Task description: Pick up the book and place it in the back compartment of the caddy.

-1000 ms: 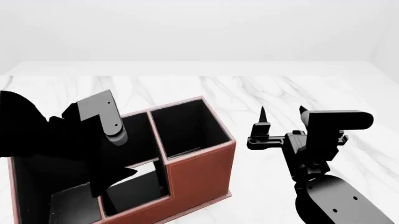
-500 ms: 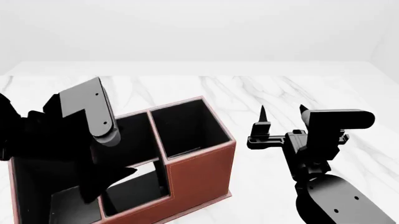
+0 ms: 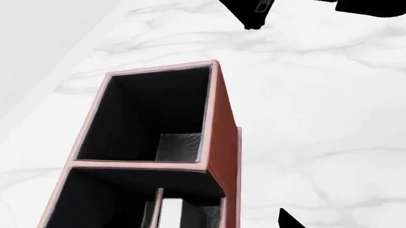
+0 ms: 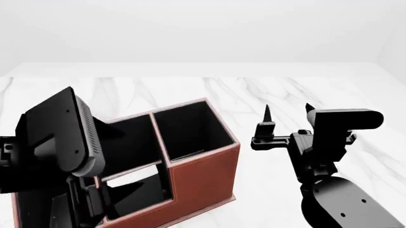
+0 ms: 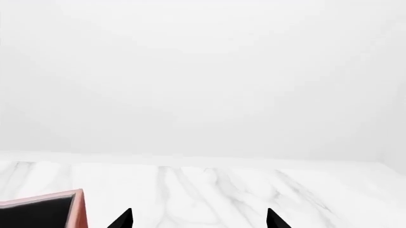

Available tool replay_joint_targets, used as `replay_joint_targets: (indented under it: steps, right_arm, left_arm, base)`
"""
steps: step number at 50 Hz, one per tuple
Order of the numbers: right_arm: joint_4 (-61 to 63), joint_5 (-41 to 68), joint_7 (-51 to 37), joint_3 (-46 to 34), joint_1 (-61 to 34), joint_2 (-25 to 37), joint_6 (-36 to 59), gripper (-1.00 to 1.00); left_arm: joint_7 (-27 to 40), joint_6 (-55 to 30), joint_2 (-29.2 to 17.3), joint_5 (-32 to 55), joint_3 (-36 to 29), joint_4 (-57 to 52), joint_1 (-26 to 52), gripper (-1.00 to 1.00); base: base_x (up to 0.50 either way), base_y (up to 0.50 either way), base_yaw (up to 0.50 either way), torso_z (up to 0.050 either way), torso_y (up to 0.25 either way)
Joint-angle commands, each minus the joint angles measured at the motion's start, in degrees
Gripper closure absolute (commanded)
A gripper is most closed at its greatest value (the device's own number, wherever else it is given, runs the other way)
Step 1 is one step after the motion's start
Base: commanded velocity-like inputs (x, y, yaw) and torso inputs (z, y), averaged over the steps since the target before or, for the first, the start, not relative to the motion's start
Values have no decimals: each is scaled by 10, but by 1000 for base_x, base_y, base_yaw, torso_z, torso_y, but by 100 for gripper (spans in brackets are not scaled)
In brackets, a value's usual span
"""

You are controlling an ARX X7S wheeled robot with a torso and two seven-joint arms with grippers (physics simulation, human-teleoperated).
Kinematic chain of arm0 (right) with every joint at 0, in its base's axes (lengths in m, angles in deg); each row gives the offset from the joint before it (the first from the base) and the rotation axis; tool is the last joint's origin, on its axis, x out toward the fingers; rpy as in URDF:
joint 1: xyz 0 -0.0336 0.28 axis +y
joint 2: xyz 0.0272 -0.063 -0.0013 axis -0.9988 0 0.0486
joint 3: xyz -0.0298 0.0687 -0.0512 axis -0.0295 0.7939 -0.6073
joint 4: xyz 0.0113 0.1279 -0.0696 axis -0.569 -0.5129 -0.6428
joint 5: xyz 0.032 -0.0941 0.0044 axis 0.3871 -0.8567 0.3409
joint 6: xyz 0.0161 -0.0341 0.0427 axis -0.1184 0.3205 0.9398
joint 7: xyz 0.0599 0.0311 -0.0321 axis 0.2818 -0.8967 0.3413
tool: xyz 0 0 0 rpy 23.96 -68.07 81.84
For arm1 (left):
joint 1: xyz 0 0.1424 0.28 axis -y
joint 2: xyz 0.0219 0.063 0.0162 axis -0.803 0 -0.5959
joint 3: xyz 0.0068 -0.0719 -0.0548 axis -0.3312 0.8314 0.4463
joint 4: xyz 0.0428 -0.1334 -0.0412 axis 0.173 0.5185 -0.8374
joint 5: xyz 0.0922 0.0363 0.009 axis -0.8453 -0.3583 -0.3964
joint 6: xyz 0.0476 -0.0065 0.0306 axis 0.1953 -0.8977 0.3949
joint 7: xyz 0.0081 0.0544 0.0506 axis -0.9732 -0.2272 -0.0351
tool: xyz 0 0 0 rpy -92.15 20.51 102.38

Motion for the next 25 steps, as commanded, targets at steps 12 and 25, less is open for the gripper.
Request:
replay_joint_targets:
  steps: [12,25]
  right_arm:
    - [102,22,-47,-2,-140,9,96,-100]
    - [143,73,-75,15,-237,5,172,-100]
  left_arm:
    - [61,226,-81,-54,18,-34,-88,-100]
    - [78,261,-69,-66,29,-26,-91,-100]
  base:
    - [0,0,0,0,0]
    - [0,0,0,0,0]
